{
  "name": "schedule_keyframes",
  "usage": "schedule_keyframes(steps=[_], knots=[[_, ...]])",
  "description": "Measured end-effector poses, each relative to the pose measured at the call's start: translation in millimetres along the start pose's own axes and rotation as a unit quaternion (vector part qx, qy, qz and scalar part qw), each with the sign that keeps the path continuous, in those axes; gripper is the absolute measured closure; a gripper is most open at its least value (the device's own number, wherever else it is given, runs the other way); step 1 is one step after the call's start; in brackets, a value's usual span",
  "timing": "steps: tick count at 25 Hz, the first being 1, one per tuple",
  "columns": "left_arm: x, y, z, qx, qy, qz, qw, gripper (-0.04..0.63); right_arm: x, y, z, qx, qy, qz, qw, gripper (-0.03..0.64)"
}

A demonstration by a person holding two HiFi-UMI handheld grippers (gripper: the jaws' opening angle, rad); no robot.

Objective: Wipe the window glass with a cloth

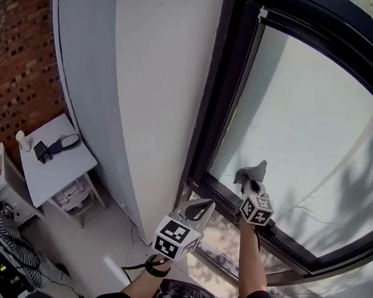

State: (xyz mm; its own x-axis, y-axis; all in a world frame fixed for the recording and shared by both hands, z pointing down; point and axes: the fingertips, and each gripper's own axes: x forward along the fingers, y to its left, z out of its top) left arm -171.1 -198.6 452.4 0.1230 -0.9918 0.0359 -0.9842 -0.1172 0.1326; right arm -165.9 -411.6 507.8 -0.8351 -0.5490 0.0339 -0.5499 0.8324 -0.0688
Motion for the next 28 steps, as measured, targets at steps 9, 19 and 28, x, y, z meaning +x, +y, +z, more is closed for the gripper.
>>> schedule_keyframes(steps=[9, 19, 28], knots=[[-45.9, 63.5, 2.8, -0.012, 0.006, 0.072, 0.9973, 0.595, 105.1, 86.9, -31.8, -0.026, 0.073, 0.071, 0.994, 0.598], [-52.4, 75.4, -0.3, -0.004, 0.012, 0.084, 0.9964, 0.595, 97.6, 58.9, -36.5, -0.009, 0.072, 0.031, 0.997, 0.597], [5.6, -2.4, 15.6, 0.055, -0.039, -0.069, 0.9954, 0.595, 7.4, -21.1, -5.6, -0.008, 0.017, -0.035, 0.999, 0.598]])
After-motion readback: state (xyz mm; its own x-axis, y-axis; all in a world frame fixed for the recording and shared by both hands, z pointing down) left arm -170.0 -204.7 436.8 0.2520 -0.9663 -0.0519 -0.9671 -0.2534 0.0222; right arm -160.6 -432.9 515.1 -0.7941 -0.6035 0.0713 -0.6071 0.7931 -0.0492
